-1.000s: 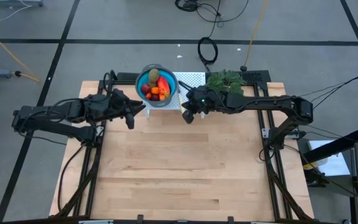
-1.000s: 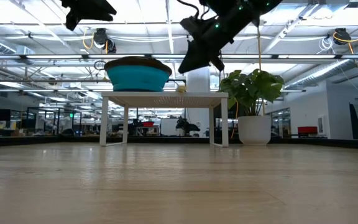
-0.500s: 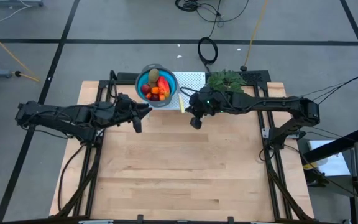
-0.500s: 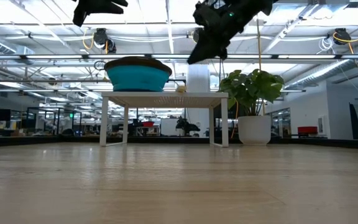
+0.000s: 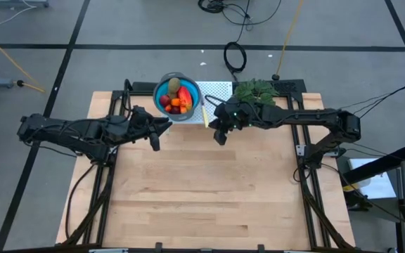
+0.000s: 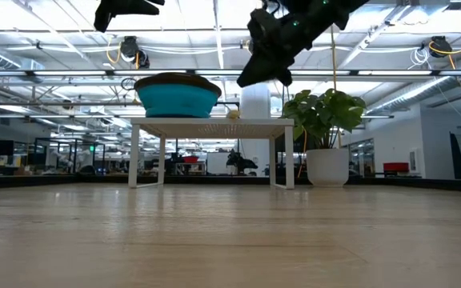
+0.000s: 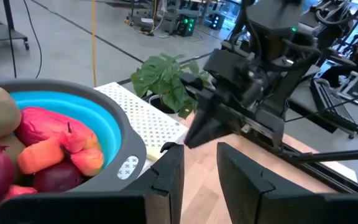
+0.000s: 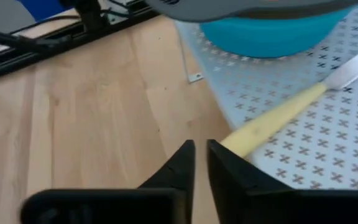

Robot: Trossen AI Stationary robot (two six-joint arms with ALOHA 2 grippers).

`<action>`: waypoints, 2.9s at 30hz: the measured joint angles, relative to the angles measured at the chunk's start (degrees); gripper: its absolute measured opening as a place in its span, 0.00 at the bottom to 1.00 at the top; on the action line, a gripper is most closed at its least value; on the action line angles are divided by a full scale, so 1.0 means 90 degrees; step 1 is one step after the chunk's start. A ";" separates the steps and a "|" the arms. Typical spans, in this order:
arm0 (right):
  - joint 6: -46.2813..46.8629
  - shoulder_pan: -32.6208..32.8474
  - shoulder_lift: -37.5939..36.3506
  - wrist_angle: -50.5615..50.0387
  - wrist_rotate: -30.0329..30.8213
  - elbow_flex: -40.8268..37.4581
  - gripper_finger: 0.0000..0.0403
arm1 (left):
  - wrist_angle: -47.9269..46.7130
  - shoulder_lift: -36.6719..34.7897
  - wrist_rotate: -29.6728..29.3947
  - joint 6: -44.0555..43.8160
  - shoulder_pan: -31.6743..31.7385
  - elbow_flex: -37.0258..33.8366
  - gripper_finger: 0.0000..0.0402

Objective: Pick & Place Fruit
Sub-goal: Put the table knife on the shelf

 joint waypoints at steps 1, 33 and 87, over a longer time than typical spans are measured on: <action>0.0037 -0.0022 0.0000 0.0003 -0.0039 0.0000 0.09 | -0.0007 0.0000 0.0001 0.0007 0.0000 0.0000 0.23; 0.1831 -0.0168 0.0209 -0.1105 0.0271 0.0962 0.39 | -0.0048 -0.0002 -0.0046 0.0722 0.0005 -0.0002 0.23; 0.0078 0.0831 0.1203 0.0350 0.3815 0.0595 0.39 | -0.0040 -0.0005 -0.0053 0.0973 0.0066 -0.0005 0.23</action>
